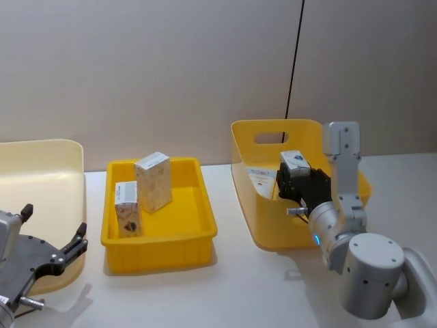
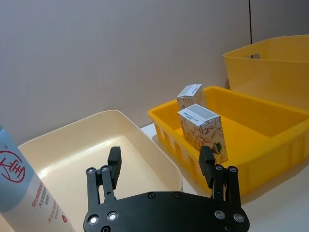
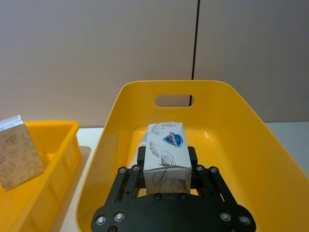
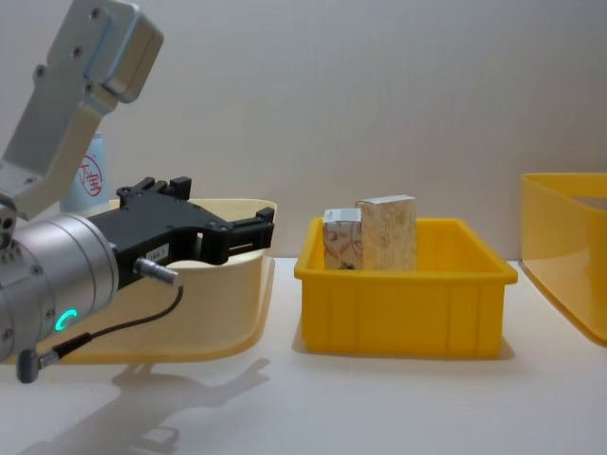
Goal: Bimanual collaborative sorting of washing and personal care products
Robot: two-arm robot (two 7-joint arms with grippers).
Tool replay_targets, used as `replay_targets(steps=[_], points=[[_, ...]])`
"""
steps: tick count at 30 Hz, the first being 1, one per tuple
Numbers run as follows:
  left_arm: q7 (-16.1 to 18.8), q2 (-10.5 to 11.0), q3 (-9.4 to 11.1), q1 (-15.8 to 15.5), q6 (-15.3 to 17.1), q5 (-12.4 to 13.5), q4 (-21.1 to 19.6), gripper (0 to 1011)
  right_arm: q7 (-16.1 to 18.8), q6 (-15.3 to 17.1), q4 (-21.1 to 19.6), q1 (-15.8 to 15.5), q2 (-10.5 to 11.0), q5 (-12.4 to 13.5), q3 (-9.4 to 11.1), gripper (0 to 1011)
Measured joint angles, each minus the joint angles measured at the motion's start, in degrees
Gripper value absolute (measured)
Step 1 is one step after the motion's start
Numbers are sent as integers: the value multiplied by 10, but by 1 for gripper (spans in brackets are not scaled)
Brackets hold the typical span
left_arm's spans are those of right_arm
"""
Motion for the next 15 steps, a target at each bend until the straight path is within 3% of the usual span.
replay_targets(steps=[2, 6, 15], points=[[0, 0, 0, 0, 0, 0, 0, 1003, 0, 2, 2, 0, -1, 0, -1, 461], [0, 0, 0, 0, 0, 0, 0, 1003, 0, 6, 6, 1, -3, -1, -1, 618], [0, 0, 0, 0, 0, 0, 0, 1003, 0, 9, 11, 1, -4, -2, -2, 868]])
